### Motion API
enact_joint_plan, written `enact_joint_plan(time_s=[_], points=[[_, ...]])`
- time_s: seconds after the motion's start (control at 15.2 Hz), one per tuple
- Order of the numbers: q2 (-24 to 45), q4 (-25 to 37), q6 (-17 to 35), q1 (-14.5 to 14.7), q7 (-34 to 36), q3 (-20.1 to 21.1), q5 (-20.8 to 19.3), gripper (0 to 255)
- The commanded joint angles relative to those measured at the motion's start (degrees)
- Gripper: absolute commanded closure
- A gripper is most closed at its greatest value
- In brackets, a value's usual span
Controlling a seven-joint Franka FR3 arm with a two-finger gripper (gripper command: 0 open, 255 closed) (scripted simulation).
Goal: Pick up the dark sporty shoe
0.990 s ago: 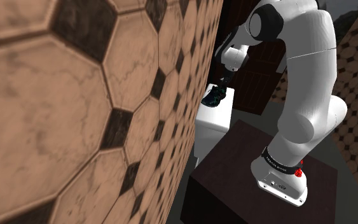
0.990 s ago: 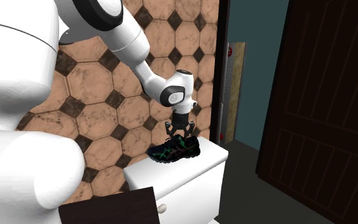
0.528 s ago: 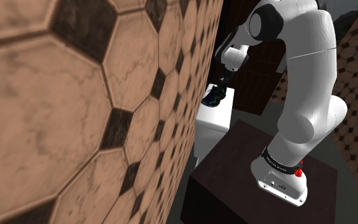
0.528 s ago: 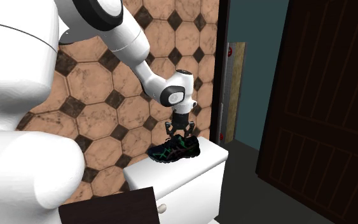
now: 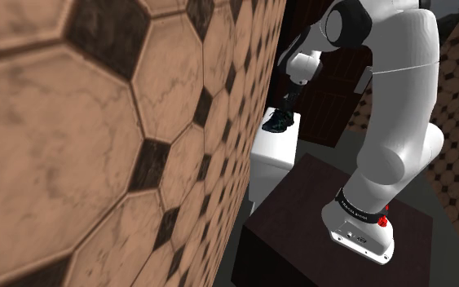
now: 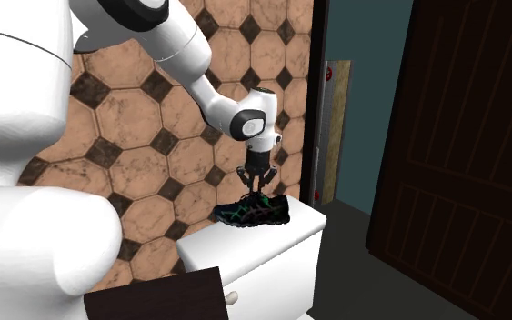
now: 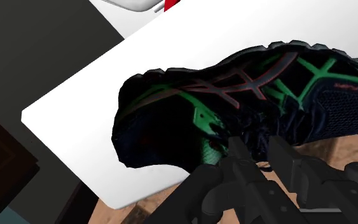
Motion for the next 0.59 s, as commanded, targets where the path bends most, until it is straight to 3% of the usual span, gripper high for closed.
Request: enact_joint_plan(time_s=[0.0,0.53], points=[[-1.2,-0.1,-0.9,0.5,0.7,-0.7,-1.0,255],[-4.5,0.1,-4.0,1.8,3.0,-2.5,-3.9,255]])
